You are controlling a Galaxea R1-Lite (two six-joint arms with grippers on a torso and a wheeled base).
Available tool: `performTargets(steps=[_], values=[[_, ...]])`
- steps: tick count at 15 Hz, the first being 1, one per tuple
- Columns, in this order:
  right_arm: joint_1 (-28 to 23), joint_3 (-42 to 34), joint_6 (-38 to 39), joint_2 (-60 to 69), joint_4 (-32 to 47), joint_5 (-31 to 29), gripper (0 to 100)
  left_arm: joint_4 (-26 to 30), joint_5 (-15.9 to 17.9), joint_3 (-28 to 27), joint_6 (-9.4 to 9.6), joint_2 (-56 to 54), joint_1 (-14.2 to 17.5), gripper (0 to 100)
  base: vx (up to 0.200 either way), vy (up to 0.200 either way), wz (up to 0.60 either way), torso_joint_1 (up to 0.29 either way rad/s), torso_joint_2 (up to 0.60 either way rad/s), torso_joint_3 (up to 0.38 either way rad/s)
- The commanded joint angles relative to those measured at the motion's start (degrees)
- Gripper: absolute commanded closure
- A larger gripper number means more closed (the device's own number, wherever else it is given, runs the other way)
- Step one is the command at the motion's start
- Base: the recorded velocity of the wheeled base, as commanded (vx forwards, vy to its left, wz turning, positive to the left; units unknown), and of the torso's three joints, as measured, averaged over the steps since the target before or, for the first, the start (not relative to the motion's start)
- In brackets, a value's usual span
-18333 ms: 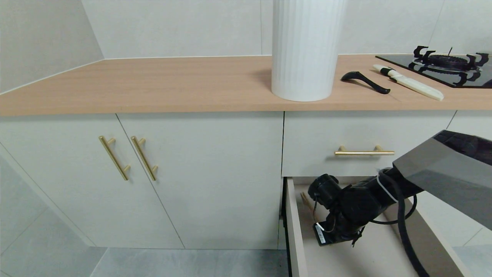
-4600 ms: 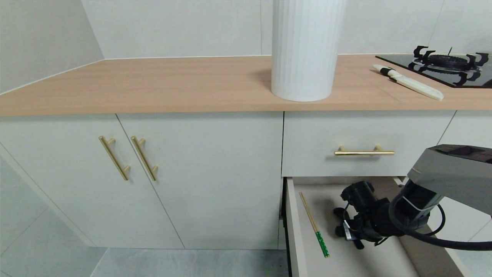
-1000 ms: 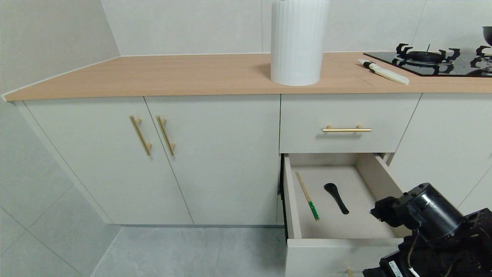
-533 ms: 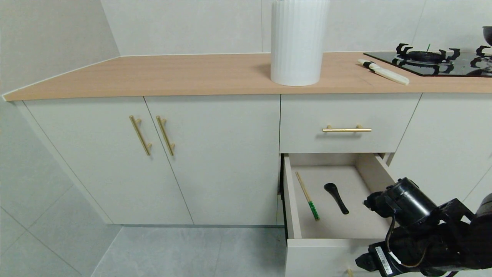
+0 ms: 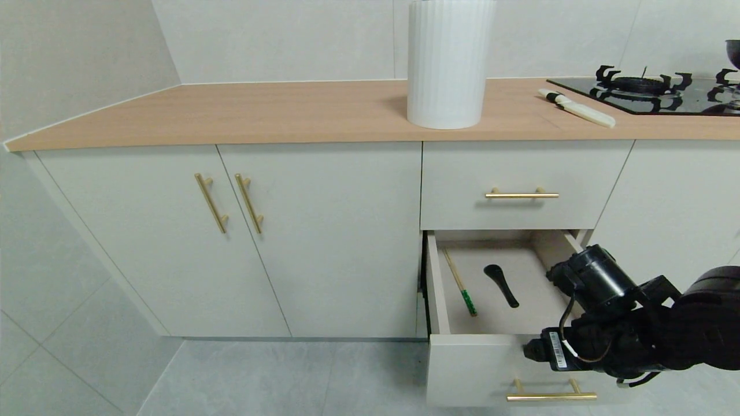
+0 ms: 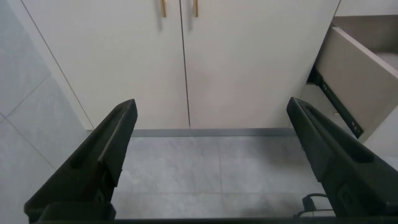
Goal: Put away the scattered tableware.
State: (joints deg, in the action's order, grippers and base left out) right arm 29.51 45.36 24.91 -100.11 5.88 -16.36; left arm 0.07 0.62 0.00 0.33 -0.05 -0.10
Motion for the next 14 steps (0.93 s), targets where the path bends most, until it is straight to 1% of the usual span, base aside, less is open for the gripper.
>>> performTargets(steps=[1,3,8,12,14], values=[[-1.0,1.3,-0.2,-1.9,-0.9,-0.3,0,0.0,0.0,0.0,0.02,0.0,0.0,0,0.000,0.000,0.00,0.000,0.00,0.000],[-1.7,3.9,-0.8,-3.7,-0.9,-0.3,0,0.0,0.0,0.0,0.02,0.0,0.0,0,0.000,0.000,0.00,0.000,0.00,0.000],[-2.9,10.3,-5.7,-7.2,-0.9,-0.3,0,0.0,0.0,0.0,0.02,0.0,0.0,0,0.000,0.000,0.00,0.000,0.00,0.000],[-3.4,14.0,-6.0,-10.0,-0.9,-0.3,0,0.0,0.0,0.0,0.02,0.0,0.0,0,0.000,0.000,0.00,0.000,0.00,0.000],[-3.8,14.2,-5.9,-9.6,-0.9,-0.3,0,0.0,0.0,0.0,0.02,0.0,0.0,0,0.000,0.000,0.00,0.000,0.00,0.000]])
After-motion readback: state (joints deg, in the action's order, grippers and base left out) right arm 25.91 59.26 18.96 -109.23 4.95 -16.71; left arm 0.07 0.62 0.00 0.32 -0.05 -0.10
